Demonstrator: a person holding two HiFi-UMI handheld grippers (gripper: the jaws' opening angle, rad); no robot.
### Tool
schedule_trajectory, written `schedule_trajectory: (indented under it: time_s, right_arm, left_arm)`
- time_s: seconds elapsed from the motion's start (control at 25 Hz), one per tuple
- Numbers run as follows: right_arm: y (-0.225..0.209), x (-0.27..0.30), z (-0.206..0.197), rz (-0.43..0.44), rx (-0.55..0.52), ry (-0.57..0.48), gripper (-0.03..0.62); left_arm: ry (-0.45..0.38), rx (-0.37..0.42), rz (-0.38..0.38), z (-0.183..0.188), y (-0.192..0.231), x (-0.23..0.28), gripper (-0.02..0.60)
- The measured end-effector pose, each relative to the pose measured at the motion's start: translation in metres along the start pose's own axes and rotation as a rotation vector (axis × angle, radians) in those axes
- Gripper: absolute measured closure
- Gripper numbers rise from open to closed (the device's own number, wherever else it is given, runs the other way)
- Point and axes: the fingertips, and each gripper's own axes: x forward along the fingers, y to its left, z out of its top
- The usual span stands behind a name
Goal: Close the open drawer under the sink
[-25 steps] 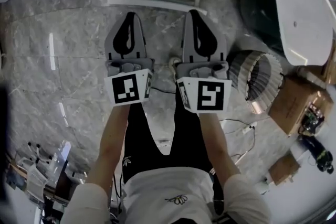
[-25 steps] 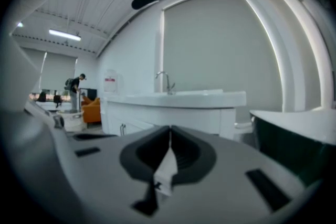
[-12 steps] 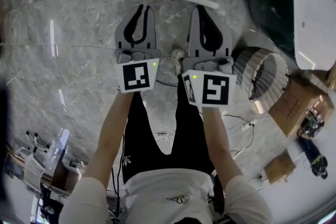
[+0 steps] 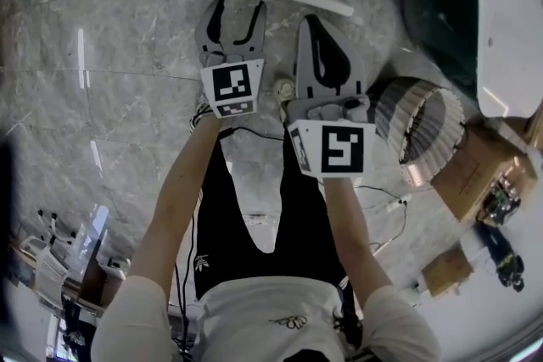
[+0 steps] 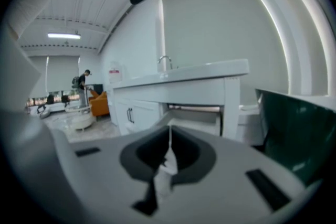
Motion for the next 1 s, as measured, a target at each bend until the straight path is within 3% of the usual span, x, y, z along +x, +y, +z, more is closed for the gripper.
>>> schedule_trajectory:
  time_s: [0.28, 0.44, 0.56, 1.0]
  right_arm:
    - [-0.004, -0.001, -0.017, 0.005, 0.01, 0.035, 0.563]
    - [-0.007, -0.005, -0.019, 0.018, 0.012, 0.043, 0.564]
    - [-0.01, -0.007, -0.019, 0.023, 0.017, 0.048, 0.563]
    - [-0.012, -0.005, -0.032, 0.026, 0.028, 0.084, 0.563]
  left_arm:
    - [0.024, -0.003, -0.061, -0.022, -0.017, 0.03, 0.318]
    - [0.032, 0.011, -0.027, -0.028, -0.016, 0.04, 0.373]
    - [0.028, -0.035, -0.001, -0.029, -0.01, 0.04, 0.439]
    - [0.035, -0.024, -0.072, -0.028, -0.01, 0.042, 0.445]
